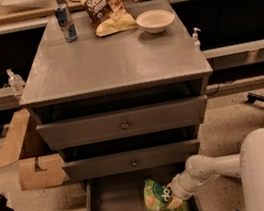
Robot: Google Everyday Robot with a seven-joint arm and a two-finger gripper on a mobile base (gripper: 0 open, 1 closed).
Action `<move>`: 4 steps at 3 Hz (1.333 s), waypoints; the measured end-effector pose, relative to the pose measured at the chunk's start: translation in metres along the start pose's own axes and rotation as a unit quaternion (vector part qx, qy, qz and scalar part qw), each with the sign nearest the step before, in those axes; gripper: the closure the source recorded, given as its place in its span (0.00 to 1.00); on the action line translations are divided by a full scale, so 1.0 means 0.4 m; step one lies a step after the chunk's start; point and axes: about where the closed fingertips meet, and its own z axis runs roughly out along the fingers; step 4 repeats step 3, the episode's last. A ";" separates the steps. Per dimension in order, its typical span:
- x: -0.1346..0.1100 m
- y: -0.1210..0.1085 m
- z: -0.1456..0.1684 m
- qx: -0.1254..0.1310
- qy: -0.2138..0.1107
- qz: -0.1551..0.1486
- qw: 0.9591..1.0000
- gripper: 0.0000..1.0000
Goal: Place green rice chip bag into bottom drawer
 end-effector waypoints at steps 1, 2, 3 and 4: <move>-0.001 0.004 0.005 -0.002 0.000 0.000 1.000 0.35; -0.002 0.008 0.009 -0.004 -0.001 0.000 1.000 0.12; -0.002 0.010 0.012 -0.005 -0.001 0.000 1.000 0.00; -0.002 0.010 0.012 -0.005 -0.001 0.000 1.000 0.00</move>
Offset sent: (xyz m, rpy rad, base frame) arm -0.0013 0.0012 -0.0011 0.0011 0.0027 0.0017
